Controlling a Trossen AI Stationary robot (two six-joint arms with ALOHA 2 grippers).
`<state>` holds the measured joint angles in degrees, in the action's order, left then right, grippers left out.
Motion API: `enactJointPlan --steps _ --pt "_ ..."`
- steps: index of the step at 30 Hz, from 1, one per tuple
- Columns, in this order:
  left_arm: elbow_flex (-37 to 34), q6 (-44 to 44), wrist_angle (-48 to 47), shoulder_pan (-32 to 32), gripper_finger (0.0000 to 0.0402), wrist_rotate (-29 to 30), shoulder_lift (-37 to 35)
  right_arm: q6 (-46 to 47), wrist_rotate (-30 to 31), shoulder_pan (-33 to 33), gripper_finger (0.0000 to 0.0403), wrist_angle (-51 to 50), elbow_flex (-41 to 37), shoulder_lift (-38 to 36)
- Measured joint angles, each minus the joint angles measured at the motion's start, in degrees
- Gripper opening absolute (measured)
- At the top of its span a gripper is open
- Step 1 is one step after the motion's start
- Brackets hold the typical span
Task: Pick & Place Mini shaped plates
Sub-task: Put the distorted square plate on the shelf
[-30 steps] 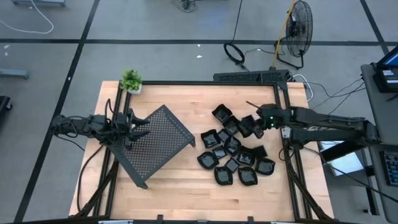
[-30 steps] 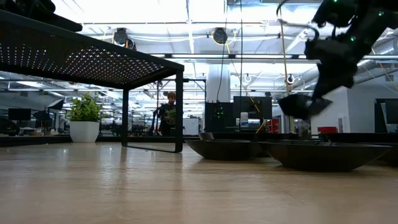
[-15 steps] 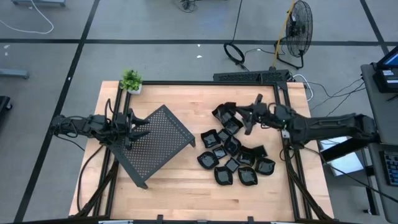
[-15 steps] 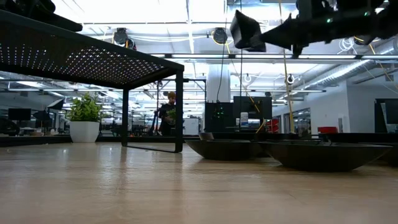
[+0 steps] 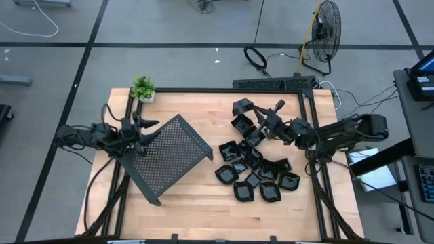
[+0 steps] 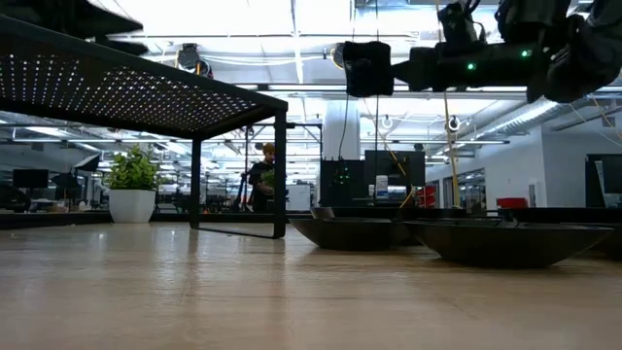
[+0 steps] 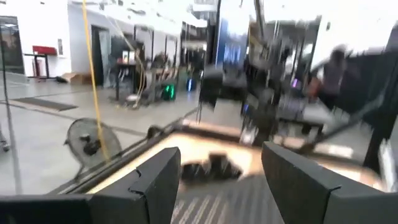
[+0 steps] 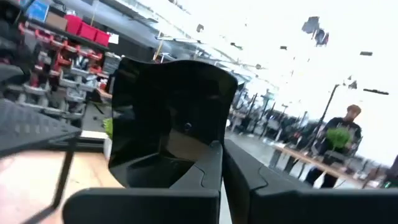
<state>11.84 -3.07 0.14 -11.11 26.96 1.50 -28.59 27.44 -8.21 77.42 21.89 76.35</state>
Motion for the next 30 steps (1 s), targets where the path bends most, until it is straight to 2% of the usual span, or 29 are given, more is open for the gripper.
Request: enactJointPlan --steps 3,5,11,15,18,20,24,28,30 --pt "0.02 -3.77 6.03 0.0 0.0228 -0.09 -0.02 -4.67 1.8 0.0 0.0 3.06 0.0 2.09" --pt "0.02 -4.67 7.41 0.0 0.0228 2.21 0.0 -7.14 3.37 -0.02 0.0 3.94 0.0 2.65" --pt "0.02 -8.41 2.9 0.0 0.0228 12.04 1.27 -8.25 3.7 0.0 0.0 2.88 -0.02 2.76" --pt "0.02 -12.41 -2.39 0.0 0.0228 16.29 5.76 -9.24 1.14 -0.07 0.0 5.49 -0.02 2.76" --pt "0.02 -16.8 -1.8 0.31 0.0228 22.63 10.19 -9.64 -0.65 -0.04 0.0 7.38 -0.02 2.73" --pt "0.02 -19.95 0.64 0.73 0.0228 24.57 12.55 -9.65 -0.71 -0.04 0.0 7.57 -0.02 2.74" --pt "0.02 -21.47 8.77 2.05 0.0228 20.27 17.33 -8.42 -1.35 -0.09 0.0 7.61 0.08 2.74" --pt "0.02 -21.69 18.12 3.5 0.0228 16.5 24.81 -5.16 -6.56 -0.11 0.0 6.18 1.5 2.74" --pt "1.11 -17.06 23.13 4.43 0.0228 12.7 29.52 -3.86 -8.41 -0.09 0.0 3.05 3.12 3.26"
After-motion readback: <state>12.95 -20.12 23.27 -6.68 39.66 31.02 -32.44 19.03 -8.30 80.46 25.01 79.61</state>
